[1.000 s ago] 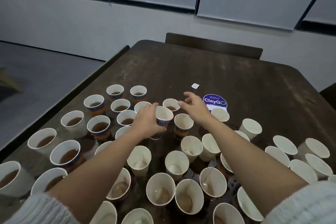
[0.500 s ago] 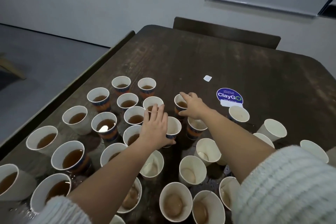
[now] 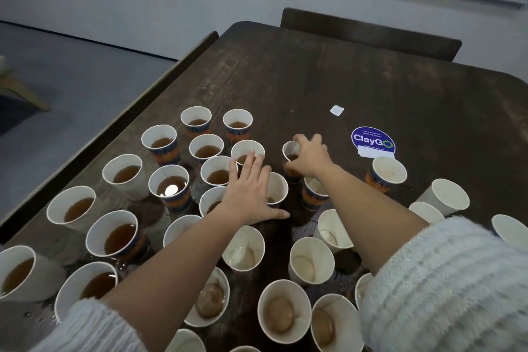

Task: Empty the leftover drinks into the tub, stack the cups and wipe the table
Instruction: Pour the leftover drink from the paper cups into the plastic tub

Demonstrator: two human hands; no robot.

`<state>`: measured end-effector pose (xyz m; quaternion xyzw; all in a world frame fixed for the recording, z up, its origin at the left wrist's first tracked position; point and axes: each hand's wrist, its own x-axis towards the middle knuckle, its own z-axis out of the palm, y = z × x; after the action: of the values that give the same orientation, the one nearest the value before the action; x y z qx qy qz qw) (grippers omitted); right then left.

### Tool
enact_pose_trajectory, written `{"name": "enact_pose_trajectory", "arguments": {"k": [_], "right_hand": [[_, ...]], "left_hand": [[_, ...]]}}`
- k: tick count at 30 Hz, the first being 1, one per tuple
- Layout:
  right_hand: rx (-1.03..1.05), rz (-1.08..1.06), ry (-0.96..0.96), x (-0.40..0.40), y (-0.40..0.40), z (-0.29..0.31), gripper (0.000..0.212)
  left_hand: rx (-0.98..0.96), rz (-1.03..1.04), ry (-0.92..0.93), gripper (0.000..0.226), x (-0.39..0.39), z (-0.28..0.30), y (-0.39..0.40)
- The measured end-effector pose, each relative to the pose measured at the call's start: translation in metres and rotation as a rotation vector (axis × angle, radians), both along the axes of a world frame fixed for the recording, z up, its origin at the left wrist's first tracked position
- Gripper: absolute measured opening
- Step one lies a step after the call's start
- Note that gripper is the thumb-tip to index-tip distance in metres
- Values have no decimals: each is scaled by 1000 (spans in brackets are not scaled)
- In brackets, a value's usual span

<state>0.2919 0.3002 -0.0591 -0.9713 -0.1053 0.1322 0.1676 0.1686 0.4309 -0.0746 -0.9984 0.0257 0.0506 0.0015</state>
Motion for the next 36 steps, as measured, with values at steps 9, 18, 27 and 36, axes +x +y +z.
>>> {"name": "enact_pose_trajectory", "arguments": {"k": [9, 18, 27, 36], "right_hand": [[127, 33, -103, -6, -8, 22, 67], [335, 150, -253, -38, -36, 97, 82], [442, 155, -385, -85, -108, 149, 84], [929, -96, -280, -136, -248, 157, 89]], "left_hand": [[-273, 70, -16, 109, 2, 14, -7], [-892, 237, -235, 96, 15, 55, -39], [-1241, 158, -366, 75, -7, 86, -123], [-1395, -23, -306, 57, -32, 118, -255]]}}
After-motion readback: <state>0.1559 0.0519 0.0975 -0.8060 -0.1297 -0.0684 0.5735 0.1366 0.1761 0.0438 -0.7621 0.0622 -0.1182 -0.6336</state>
